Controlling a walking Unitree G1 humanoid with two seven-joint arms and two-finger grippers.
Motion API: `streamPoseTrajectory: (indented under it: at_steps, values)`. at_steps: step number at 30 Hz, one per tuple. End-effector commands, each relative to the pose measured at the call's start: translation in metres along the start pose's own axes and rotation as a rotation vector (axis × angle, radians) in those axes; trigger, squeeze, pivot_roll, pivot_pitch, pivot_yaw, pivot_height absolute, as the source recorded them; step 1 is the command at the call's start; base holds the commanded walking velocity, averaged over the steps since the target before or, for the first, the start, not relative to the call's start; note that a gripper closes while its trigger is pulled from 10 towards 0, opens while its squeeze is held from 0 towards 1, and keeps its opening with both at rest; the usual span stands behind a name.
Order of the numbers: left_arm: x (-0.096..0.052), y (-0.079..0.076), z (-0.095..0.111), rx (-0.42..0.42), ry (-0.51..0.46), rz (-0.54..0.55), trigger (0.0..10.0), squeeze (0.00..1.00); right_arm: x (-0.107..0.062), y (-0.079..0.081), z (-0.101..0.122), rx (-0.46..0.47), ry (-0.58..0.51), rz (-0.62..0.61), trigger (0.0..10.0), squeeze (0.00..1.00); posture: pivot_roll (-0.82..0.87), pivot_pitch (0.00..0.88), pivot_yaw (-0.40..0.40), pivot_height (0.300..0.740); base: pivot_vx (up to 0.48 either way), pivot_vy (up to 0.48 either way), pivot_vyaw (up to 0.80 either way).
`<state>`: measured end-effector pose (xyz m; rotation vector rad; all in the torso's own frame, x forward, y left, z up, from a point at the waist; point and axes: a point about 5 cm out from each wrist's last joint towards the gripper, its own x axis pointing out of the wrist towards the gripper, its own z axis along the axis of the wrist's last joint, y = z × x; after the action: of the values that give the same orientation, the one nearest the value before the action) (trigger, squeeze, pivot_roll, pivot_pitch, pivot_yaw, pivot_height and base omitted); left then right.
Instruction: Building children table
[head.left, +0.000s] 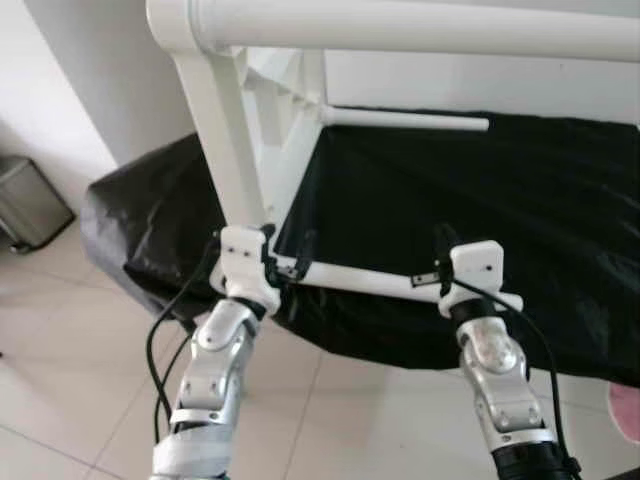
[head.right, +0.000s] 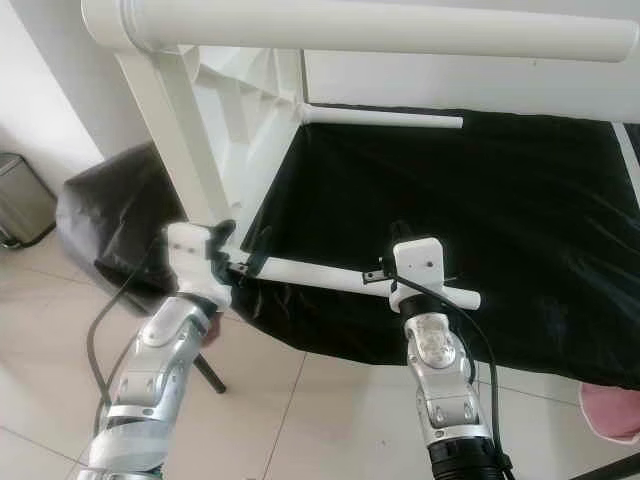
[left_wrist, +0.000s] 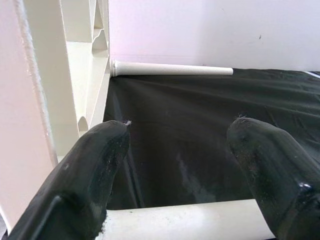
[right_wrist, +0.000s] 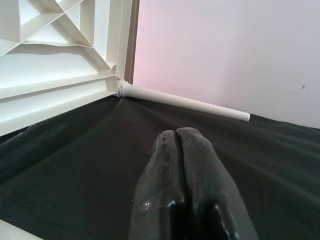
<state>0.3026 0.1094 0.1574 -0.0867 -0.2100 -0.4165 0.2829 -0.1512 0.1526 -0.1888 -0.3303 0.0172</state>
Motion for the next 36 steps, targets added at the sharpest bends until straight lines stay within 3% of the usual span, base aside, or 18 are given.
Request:
streamPoseTrajectory:
  at_steps: [1,25,26,28,29,30,31,36]
  values:
    - [0.0003,0.0014,-0.0043,0.039,0.020,0.020,10.0,0.00,-0.0027,0.0034,-0.0005,0.009,0.009,0.006,10.0,0.00,-0.03,0.000,0.048,0.740,0.000,0.000,0.00]
    - [-0.0032,-0.0012,-0.0054,0.085,0.027,0.015,10.0,0.00,-0.0060,0.0081,0.0004,0.012,0.011,0.023,10.0,0.00,-0.01,0.000,0.046,0.740,0.000,0.000,0.00]
    - [-0.0034,-0.0012,-0.0053,0.086,0.027,0.015,10.0,0.00,-0.0063,0.0084,0.0002,0.013,0.012,0.024,10.0,0.35,-0.01,0.000,0.046,0.740,0.000,0.000,0.00]
    - [-0.0036,-0.0013,-0.0050,0.091,0.028,0.015,10.0,0.00,-0.0066,0.0088,0.0002,0.014,0.014,0.025,10.0,0.35,-0.01,0.000,0.046,0.740,0.000,0.000,0.00]
    - [-0.0039,-0.0011,-0.0052,0.092,0.029,0.016,10.0,0.00,-0.0068,0.0091,0.0001,0.014,0.014,0.025,10.0,0.74,-0.01,0.000,0.045,0.740,0.000,0.000,0.00]
    - [-0.0039,-0.0011,-0.0052,0.092,0.029,0.016,10.0,0.00,-0.0068,0.0091,0.0001,0.014,0.014,0.025,10.0,0.74,-0.01,0.000,0.045,0.740,0.000,0.000,0.00]
    - [-0.0046,-0.0005,-0.0054,0.093,0.030,0.018,10.0,0.00,-0.0073,0.0096,0.0002,0.016,0.015,0.027,10.0,1.00,-0.01,0.000,0.043,0.740,0.000,0.000,0.00]
    - [-0.0061,0.0012,-0.0059,0.100,0.031,0.026,10.0,0.00,-0.0085,0.0108,-0.0002,0.021,0.017,0.033,10.0,1.00,0.00,0.000,0.037,0.740,0.000,0.000,0.00]
